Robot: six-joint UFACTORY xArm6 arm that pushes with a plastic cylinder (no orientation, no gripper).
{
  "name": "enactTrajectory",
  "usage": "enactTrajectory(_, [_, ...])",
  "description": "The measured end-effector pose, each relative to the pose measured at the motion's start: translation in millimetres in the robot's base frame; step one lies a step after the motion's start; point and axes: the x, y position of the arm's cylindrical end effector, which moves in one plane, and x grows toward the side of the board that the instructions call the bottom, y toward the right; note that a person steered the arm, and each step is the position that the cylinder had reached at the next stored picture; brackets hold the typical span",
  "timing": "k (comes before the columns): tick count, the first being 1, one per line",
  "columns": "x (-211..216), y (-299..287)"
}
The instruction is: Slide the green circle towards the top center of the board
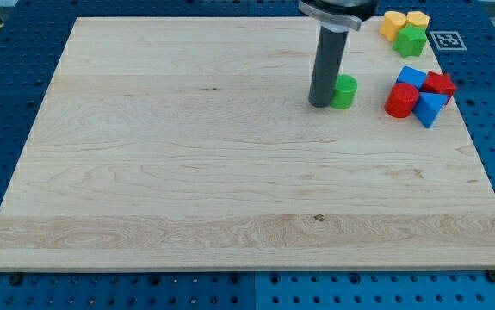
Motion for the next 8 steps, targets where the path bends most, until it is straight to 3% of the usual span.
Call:
enactTrajectory(1, [20.6, 24.1])
enactTrajectory(2, [10.0, 38.6])
enactTrajectory(4, [-59.2, 38.6])
enactTrajectory(6, [-33.2, 44.9])
enactTrajectory(7, [-37.5, 34.0])
enactTrajectory(8, [-70.0, 22.0])
